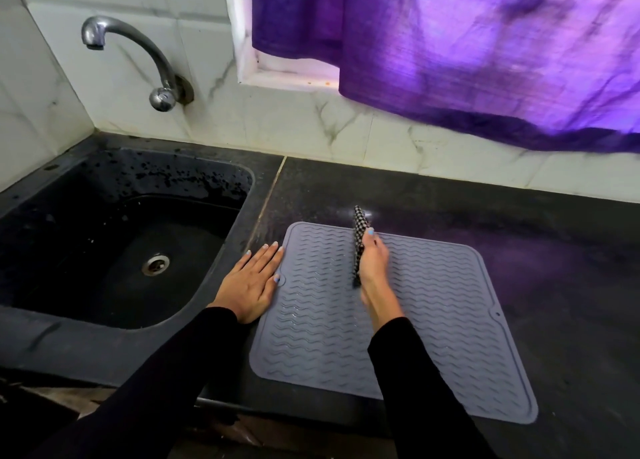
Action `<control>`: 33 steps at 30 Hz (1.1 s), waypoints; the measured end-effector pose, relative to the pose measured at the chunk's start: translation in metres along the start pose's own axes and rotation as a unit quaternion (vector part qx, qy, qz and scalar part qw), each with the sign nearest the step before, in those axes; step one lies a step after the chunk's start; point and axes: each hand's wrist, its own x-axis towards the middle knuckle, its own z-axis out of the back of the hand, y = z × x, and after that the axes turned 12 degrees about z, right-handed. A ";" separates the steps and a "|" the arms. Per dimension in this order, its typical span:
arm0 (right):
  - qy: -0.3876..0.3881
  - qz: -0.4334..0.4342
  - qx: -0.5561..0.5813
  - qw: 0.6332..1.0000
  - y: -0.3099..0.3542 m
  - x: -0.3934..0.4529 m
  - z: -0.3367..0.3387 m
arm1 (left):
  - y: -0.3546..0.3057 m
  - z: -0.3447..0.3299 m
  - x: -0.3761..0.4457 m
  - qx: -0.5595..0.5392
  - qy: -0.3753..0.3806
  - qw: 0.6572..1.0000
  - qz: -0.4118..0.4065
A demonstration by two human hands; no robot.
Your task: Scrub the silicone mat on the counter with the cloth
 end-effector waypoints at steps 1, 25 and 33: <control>0.004 0.065 -0.098 0.993 0.001 0.001 0.007 | 0.000 0.000 0.000 -0.001 -0.003 1.000 0.001; -0.047 -0.015 0.014 0.999 0.010 0.014 0.046 | -0.001 0.002 -0.001 -0.029 -0.002 1.000 0.012; 0.169 0.161 -0.596 0.768 -0.024 0.006 0.056 | 0.000 0.002 -0.001 -0.029 0.006 1.000 0.009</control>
